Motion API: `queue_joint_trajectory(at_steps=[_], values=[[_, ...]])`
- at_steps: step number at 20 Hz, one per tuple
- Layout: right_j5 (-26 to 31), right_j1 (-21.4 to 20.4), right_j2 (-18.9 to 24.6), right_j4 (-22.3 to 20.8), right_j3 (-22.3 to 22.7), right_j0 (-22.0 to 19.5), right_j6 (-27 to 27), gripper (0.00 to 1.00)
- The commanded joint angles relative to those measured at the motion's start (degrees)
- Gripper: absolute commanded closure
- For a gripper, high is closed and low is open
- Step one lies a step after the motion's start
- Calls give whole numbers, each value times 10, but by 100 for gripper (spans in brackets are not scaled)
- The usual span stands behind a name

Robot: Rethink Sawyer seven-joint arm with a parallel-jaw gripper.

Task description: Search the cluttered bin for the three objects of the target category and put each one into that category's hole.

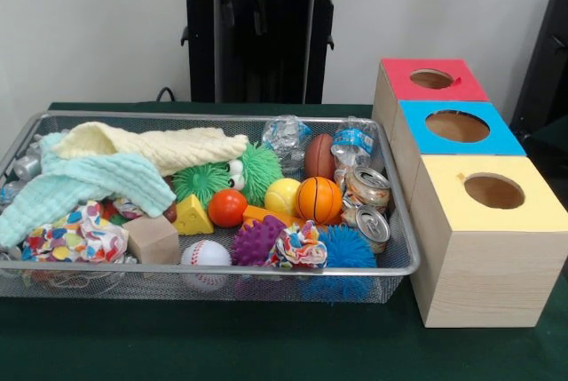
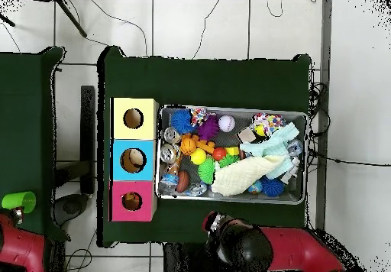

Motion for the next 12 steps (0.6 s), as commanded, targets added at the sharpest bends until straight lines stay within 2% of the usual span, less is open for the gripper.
queue_joint_trajectory(at_steps=[1, 6, 12], values=[[-13, 107, -14, -62, -96, 0, -42, 0], [18, 121, 6, -44, -121, -16, -55, 0], [13, 143, 22, -34, -128, -40, -69, 0]])
